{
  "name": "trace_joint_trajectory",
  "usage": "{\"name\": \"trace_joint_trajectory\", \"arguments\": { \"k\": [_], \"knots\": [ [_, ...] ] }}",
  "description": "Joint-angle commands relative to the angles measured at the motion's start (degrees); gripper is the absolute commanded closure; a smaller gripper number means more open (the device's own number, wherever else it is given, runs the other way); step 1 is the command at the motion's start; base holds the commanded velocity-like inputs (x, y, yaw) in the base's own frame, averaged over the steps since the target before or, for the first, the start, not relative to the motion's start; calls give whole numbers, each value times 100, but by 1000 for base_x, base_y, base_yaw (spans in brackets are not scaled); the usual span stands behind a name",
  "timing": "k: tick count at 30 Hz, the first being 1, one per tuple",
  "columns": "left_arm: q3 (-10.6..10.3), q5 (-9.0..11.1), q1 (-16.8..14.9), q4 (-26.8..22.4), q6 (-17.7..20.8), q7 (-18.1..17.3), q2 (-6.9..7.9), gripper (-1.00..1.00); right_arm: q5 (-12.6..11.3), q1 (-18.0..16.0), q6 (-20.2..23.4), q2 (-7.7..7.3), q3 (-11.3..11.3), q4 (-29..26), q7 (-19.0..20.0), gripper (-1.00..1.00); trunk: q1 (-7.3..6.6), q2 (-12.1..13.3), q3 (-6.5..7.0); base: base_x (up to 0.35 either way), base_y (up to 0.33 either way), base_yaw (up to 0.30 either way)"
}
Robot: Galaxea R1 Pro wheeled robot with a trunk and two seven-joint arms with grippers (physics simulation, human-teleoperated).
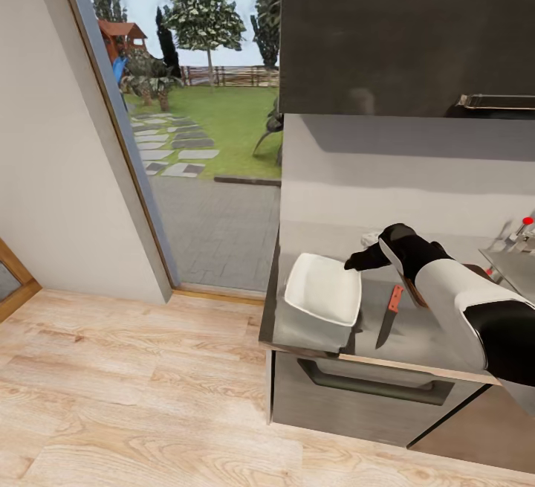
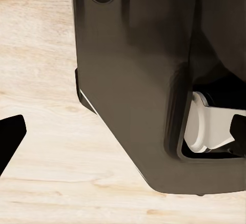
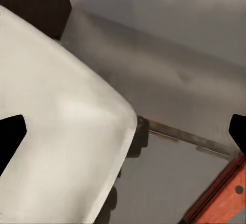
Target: In the kitchen, take the Vidalia onion out of the sink, dice it on the chopping board with the paring knife, put the diced onion into the bowl on the countertop, then place both the paring knife and the chopping board into the sink.
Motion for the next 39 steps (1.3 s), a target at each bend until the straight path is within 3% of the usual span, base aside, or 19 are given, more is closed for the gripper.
{"name": "trace_joint_trajectory", "arguments": {
  "k": [1, 18, 20, 23, 25, 28, 36, 39],
  "knots": [
    [-44, 61, -13, 31, -46, -31, -3, -100, 27, -3, 22, -5, 20, -10, 40, -100, 3, -12, -11, 0, 0, 0],
    [-44, 61, -13, 33, -46, -31, -3, -100, 33, -3, 29, -8, 15, -70, 54, -100, 3, -12, -11, 0, 0, 0],
    [-44, 61, -13, 33, -46, -31, -3, -100, 40, -3, 190, -37, 12, -689, 49, -100, 3, -12, -11, 0, 0, 0],
    [-44, 61, -13, 34, -46, -31, -3, -100, 43, -3, 910, -61, 11, -1698, 47, -100, 3, -12, -11, 0, 0, 0],
    [-44, 62, -13, 38, -46, -31, -3, -100, 44, -3, 1135, -68, 13, -2230, 47, -100, 3, -12, -11, 0, 0, 0],
    [-44, 61, -13, 36, -46, -31, -3, -100, 44, -3, 1235, -73, 21, -2508, 41, -100, 3, -12, -11, 0, 0, 0],
    [-44, 61, -13, 34, -46, -26, -18, -100, 18, -2, 1249, -356, 52, -2628, 62, -100, 3, -12, -11, 0, -147, 0],
    [-44, 61, -13, 35, -46, -23, -20, -100, 18, -3, 1234, -445, 366, -2646, 143, -100, 3, -12, -11, 0, -315, 0]
  ]
}}
